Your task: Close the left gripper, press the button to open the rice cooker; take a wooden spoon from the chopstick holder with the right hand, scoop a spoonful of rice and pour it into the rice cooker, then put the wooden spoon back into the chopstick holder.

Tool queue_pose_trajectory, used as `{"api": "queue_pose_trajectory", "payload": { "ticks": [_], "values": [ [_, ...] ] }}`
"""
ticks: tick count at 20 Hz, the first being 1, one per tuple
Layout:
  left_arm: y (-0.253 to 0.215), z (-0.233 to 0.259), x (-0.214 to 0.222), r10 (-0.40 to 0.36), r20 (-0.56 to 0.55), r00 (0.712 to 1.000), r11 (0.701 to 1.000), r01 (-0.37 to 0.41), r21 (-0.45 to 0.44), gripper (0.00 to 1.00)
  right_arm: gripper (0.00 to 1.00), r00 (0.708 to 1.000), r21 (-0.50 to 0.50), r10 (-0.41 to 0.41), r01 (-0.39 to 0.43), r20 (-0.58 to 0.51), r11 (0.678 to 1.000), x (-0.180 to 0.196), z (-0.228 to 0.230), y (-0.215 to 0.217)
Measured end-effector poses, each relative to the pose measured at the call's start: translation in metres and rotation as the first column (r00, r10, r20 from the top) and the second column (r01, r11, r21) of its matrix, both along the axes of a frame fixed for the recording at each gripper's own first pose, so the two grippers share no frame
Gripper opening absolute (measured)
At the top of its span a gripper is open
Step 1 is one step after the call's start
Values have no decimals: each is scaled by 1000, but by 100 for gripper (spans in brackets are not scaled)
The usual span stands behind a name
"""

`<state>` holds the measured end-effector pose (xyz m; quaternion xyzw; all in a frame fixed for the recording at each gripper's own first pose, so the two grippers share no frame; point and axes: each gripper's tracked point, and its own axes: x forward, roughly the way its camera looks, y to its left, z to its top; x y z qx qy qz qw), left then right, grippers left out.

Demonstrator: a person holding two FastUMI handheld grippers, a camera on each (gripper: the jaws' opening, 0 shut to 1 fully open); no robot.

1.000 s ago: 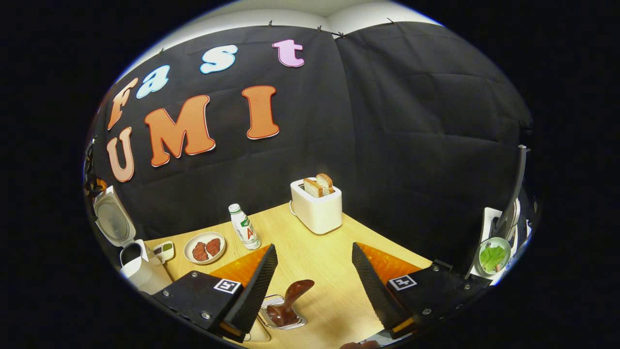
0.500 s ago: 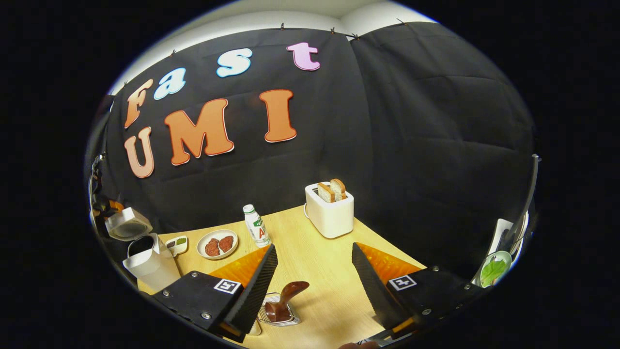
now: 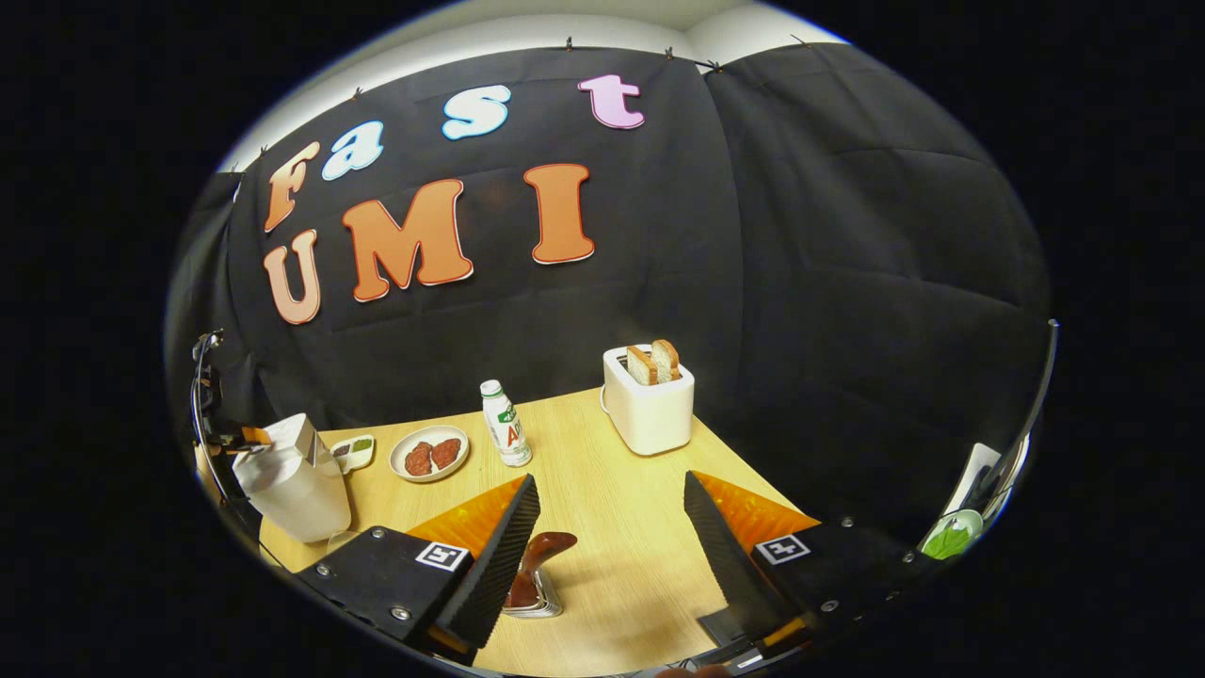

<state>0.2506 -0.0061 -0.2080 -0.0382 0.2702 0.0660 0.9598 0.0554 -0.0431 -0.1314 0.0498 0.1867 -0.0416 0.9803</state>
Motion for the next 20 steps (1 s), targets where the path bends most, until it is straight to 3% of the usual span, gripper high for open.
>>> {"api": "queue_pose_trajectory", "payload": {
  "ticks": [10, 16, 18, 19, 20],
  "values": [
    [1, -36, -15, -15, -4, 1000, 999, 15, 35, 100, 95, 1000, -8, 22, -22, -1, 1000, 6, 1, -1],
    [0, -27, -24, -21, -6, 1000, 998, 21, 58, 100, 95, 999, -26, 48, -47, 26, 999, 13, 9, 8],
    [-4, -18, -32, -23, 9, 1000, 999, 23, 26, 99, 95, 998, -38, 58, -57, 34, 998, 16, 13, 10],
    [-5, -9, -38, -27, 30, 999, 1000, 26, 18, 99, 100, 997, -43, 66, -65, 42, 997, 17, 17, 12],
    [-4, 2, -42, -31, 53, 998, 999, 30, 16, 99, 95, 996, -51, 76, -73, 53, 996, 19, 21, 13]
  ]
}}
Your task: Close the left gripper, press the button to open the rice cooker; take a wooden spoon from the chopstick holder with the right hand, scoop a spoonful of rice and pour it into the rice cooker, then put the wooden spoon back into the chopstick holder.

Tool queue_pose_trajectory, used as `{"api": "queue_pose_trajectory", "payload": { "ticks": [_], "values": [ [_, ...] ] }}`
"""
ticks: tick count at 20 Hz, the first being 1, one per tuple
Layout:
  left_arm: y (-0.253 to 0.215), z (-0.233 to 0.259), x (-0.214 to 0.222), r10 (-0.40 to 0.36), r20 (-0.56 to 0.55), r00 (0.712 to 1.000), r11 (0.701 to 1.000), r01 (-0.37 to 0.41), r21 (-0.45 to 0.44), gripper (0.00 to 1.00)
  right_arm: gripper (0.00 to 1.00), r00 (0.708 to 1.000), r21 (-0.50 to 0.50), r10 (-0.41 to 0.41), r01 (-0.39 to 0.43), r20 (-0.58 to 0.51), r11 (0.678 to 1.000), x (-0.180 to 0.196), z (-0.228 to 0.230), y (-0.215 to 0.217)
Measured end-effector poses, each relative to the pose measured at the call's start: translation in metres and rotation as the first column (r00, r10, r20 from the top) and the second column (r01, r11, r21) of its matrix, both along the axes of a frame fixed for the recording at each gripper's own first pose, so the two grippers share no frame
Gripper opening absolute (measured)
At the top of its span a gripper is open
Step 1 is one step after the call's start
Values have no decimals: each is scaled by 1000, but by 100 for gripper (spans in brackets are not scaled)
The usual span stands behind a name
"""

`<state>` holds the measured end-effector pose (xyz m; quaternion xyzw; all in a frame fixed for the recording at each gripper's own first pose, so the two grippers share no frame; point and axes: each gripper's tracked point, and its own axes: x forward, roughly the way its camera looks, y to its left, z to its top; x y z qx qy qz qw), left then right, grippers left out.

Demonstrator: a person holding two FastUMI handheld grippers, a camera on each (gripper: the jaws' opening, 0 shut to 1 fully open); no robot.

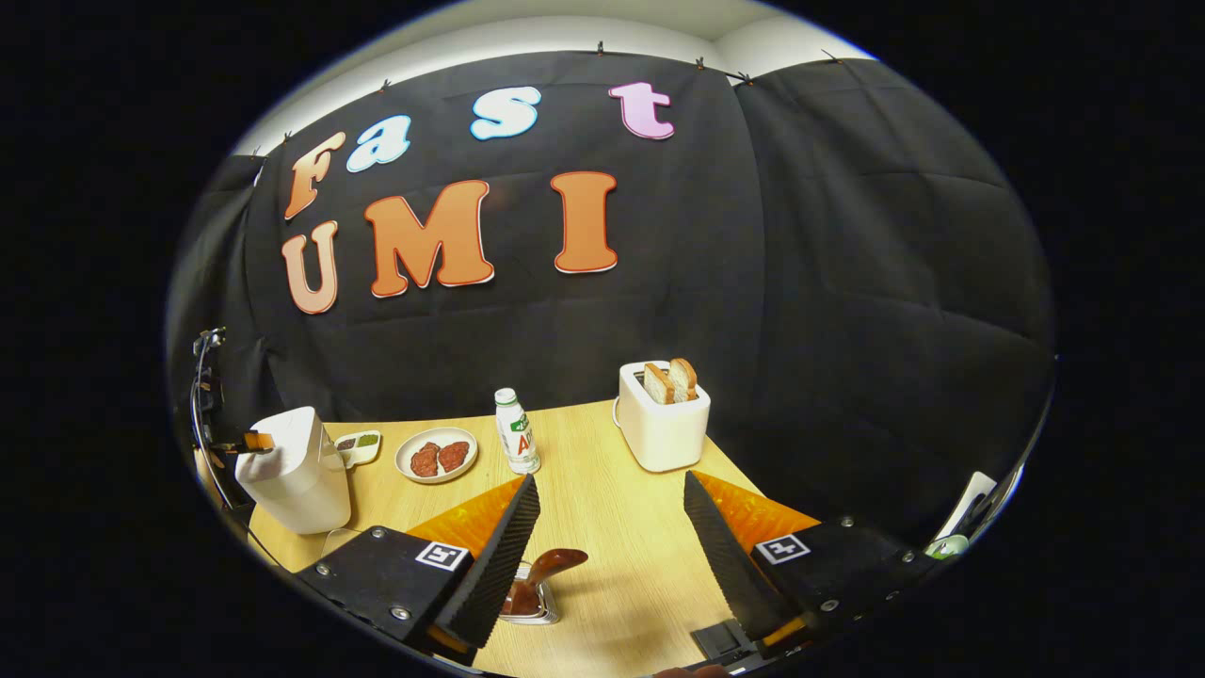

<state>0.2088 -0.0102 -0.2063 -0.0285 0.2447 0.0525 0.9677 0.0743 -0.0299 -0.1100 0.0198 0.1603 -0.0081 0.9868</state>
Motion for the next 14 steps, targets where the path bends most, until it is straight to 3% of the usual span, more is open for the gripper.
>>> {"api": "queue_pose_trajectory", "payload": {
  "ticks": [7, 14],
  "values": [
    [10, 100, -30, -23, 189, 982, 1000, 25, -7, 100, 95, 995, -17, 50, -49, 81, 999, 11, 37, 8],
    [13, 203, -79, -32, 389, 921, 999, 43, -19, 99, 95, 982, -34, 86, -81, 170, 996, 12, 83, 9]
  ]
}}
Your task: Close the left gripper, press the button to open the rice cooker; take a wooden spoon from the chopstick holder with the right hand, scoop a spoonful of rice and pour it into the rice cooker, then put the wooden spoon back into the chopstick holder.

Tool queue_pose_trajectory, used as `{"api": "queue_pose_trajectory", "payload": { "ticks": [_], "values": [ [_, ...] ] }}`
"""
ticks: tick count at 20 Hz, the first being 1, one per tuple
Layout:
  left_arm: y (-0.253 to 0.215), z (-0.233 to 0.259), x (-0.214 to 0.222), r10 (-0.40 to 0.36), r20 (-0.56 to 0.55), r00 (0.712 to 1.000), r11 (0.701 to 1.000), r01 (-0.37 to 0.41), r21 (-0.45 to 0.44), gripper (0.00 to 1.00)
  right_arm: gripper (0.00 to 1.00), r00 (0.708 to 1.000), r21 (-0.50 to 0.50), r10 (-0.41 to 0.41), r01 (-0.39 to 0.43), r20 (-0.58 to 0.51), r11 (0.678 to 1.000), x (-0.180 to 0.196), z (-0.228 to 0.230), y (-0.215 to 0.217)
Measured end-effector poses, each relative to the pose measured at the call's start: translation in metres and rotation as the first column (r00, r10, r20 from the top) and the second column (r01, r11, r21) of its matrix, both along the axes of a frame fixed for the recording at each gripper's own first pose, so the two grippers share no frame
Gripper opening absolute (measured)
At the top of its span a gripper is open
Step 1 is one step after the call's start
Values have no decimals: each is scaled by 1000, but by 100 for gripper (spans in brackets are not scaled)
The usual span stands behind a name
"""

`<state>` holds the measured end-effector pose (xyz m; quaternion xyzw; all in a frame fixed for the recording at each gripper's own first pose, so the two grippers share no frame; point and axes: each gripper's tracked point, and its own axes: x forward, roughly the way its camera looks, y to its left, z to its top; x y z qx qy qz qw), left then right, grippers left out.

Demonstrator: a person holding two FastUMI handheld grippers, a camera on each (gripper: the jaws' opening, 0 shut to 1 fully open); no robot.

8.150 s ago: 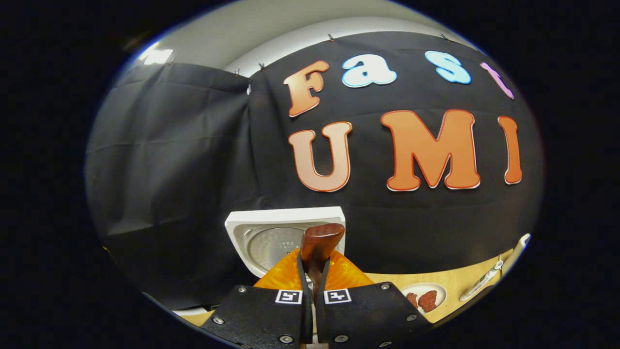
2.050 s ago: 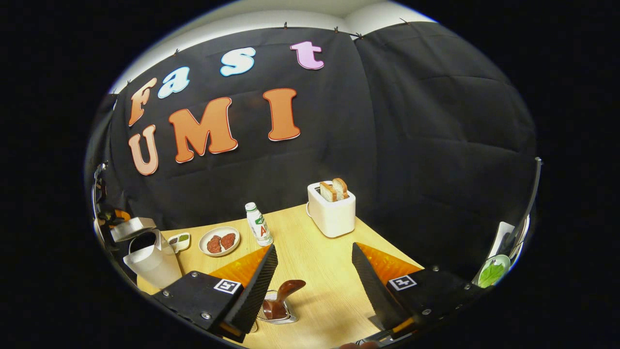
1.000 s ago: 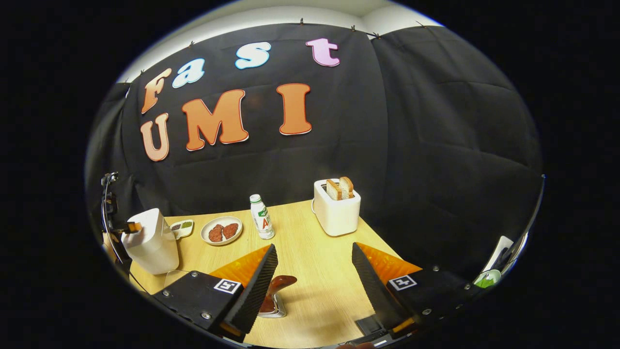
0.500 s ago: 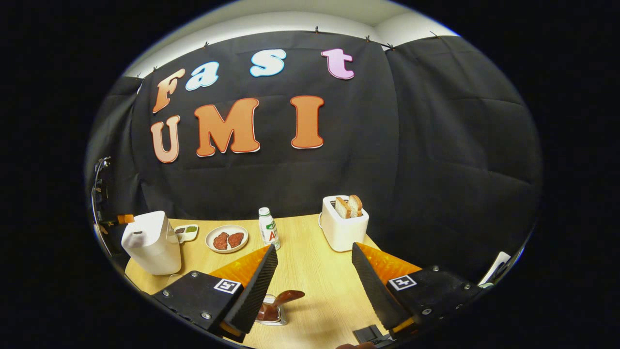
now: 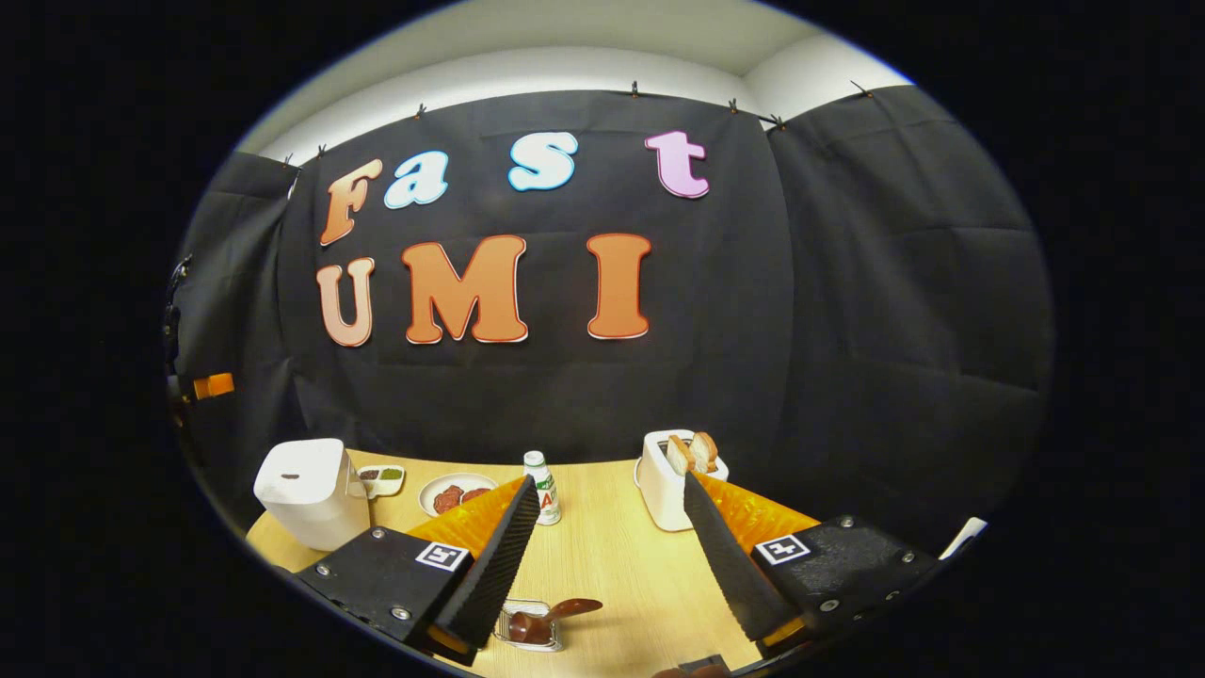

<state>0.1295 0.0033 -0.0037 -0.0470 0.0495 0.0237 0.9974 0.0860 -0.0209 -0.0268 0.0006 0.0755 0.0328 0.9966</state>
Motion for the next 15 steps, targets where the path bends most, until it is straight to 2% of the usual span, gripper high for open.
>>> {"api": "queue_pose_trajectory", "payload": {
  "ticks": [5, 8, 15],
  "values": [
    [4, 46, -35, 4, 100, 995, 1000, -5, 5, 99, 95, 998, -25, 5, -3, 60, 1000, -3, 22, -1],
    [0, 66, -47, -6, 154, 988, 1000, 5, 9, 99, 95, 997, -7, 24, -23, 67, 1000, -8, 23, 6],
    [1, 73, -62, 1, 171, 985, 1000, -4, 21, 99, 95, 996, -1, 43, -43, 72, 999, -10, 24, 7]
  ]
}}
